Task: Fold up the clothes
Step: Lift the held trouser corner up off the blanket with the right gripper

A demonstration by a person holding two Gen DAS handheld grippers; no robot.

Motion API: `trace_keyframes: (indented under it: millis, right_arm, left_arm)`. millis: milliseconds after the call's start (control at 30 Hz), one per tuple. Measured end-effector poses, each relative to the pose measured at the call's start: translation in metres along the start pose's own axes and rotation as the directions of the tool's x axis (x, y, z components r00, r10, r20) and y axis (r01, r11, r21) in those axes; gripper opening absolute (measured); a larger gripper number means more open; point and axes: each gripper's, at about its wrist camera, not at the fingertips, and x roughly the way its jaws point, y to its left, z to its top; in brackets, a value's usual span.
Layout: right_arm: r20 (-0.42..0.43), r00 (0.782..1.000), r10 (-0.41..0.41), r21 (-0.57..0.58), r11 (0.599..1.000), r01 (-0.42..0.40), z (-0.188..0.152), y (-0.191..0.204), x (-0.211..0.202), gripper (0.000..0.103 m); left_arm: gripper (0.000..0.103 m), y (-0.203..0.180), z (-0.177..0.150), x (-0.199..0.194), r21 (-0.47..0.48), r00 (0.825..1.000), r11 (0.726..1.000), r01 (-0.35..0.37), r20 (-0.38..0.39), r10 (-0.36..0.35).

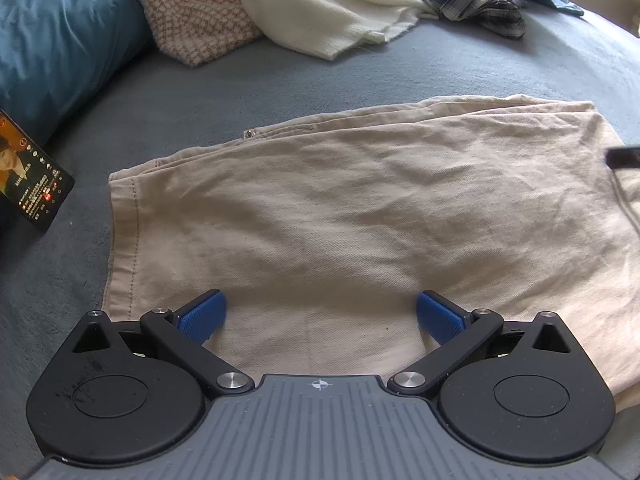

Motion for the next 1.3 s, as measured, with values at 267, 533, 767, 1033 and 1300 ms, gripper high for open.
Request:
trace_keyframes:
  millis: [267, 533, 767, 1033, 1300]
  right_arm:
    - [0.145, 0.987, 0.073, 0.291, 0.95, -0.113, 0.018, -0.046, -0.004, 0.005]
    - [0.123, 0.976, 0.18, 0.495, 0.841, -0.218, -0.013, -0.095, -0.038, 0.036]
    - [0.064, 0.938, 0.341, 0.659, 0.691, -0.296, -0.059, -0.131, -0.03, 0.044]
    - [0.104, 0.894, 0.436, 0.738, 0.569, -0.363, -0.052, -0.141, 0.014, 0.044]
    - [0.123, 0.823, 0.554, 0.731, 0.511, -0.453, -0.08, -0.13, 0.018, 0.043]
  left_arm:
    - [0.103, 0.007, -0.004, -0.003, -0.033, 0.999, 0.999, 0.032, 0.02, -0.031]
    - [0.103, 0.012, -0.009, -0.014, -0.031, 0.994, 0.996, 0.082, 0.079, -0.079]
    - [0.103, 0.014, -0.013, -0.016, -0.001, 0.99, 0.997, 0.075, 0.121, -0.074]
    - [0.103, 0.018, -0.018, -0.006, -0.019, 0.991, 0.997, 0.076, 0.111, -0.073]
    - [0.103, 0.02, -0.02, -0.004, -0.032, 0.99, 0.996, 0.08, 0.116, -0.076]
